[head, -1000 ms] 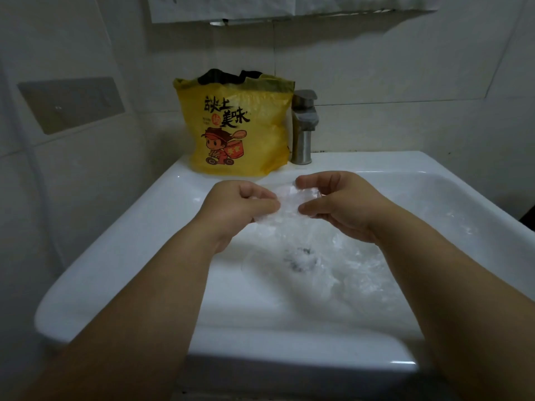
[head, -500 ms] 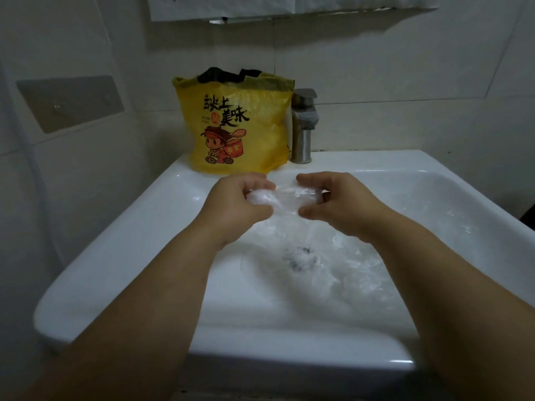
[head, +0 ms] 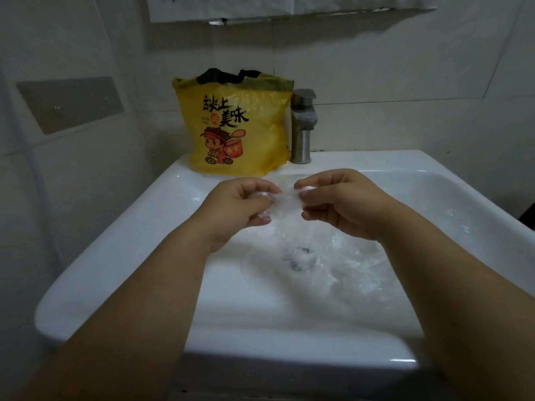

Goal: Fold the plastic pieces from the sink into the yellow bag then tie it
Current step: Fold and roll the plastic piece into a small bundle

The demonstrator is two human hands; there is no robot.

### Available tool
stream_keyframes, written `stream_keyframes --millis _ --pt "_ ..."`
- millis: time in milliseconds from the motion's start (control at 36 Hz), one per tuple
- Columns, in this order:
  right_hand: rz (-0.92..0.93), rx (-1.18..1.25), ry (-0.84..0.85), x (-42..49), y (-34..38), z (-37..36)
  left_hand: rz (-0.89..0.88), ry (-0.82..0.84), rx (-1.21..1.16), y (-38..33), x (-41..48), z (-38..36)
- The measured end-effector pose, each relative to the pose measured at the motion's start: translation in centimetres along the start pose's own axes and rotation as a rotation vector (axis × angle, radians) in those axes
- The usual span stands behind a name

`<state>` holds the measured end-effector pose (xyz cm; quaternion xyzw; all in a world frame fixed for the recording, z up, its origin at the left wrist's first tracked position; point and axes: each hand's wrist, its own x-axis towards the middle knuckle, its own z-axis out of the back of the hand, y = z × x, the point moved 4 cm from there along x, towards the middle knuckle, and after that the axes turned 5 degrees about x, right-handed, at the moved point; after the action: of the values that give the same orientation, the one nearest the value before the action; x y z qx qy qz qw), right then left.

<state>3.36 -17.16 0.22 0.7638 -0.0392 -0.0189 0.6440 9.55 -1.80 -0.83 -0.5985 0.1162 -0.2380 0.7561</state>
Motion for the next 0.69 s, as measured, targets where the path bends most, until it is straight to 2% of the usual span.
stream_keyframes --millis 194,361,528,694 --pt "0.013 -0.035 -0.015 0.1 -0.2 -0.1 -0.081 -0.133 0.055 -0.6 -0.1 0.4" --pt "0.061 -0.006 -0.114 0.3 -0.1 0.2 -0.096 -0.062 0.043 -0.9 -0.3 -0.1" --pt "0.061 0.046 -0.155 0.5 0.0 0.5 -0.057 0.054 -0.078 -1.0 -0.3 -0.4" --pt "0.046 0.093 -0.046 0.3 0.1 0.2 -0.082 -0.022 -0.132 -1.0 -0.2 0.0"
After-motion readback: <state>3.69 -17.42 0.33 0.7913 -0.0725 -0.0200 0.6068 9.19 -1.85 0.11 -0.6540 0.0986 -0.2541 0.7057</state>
